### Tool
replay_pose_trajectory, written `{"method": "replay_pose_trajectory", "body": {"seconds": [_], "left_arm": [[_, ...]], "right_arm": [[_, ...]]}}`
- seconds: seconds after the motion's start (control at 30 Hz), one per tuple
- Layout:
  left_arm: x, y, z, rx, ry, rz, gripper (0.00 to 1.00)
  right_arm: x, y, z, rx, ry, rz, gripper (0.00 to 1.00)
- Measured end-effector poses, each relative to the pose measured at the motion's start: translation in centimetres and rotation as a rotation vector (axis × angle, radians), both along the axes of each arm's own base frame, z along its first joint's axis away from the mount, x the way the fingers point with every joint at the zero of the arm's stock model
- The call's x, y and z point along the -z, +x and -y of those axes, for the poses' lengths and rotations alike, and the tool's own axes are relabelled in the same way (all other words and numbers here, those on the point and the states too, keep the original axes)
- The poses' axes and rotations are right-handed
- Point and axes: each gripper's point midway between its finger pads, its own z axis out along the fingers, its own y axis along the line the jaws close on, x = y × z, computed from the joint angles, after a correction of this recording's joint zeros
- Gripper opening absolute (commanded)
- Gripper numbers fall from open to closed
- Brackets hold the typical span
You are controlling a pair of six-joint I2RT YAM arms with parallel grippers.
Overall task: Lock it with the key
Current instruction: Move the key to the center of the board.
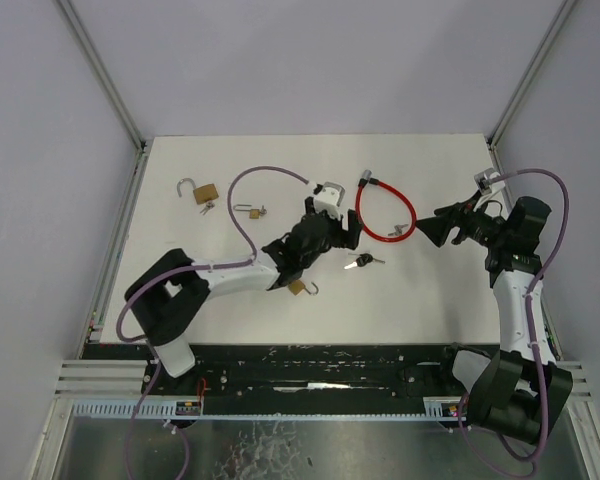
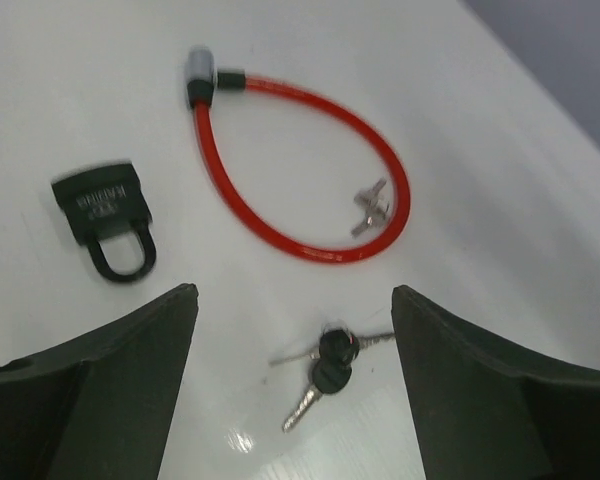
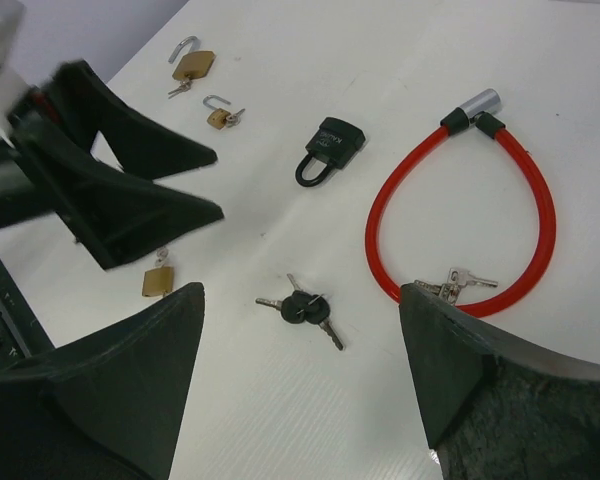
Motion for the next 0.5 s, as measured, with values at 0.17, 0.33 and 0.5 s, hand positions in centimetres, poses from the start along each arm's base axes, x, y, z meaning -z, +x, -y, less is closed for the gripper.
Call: {"method": "replay_pose_trajectory", "body": {"seconds": [0.17, 0.33, 0.5], "left_arm": [[6.7, -1.9, 2.7, -0.041, 0.126, -0.123, 0.72], [10.3, -2.7, 4.8, -0.094, 0.182, -0.229, 0.65], [13.2, -1.9, 4.9, -0.164, 0.226, -0.307, 0.56]], "right_arm": [[0.0, -0.1, 0.0, 0.0, -0.009, 0.005, 0.84], [0.4, 0.0, 0.1, 0.005, -0.006, -0.012, 0.84], [0.4, 0.0, 0.1, 0.004, -0.006, -0.012, 0.84]]}}
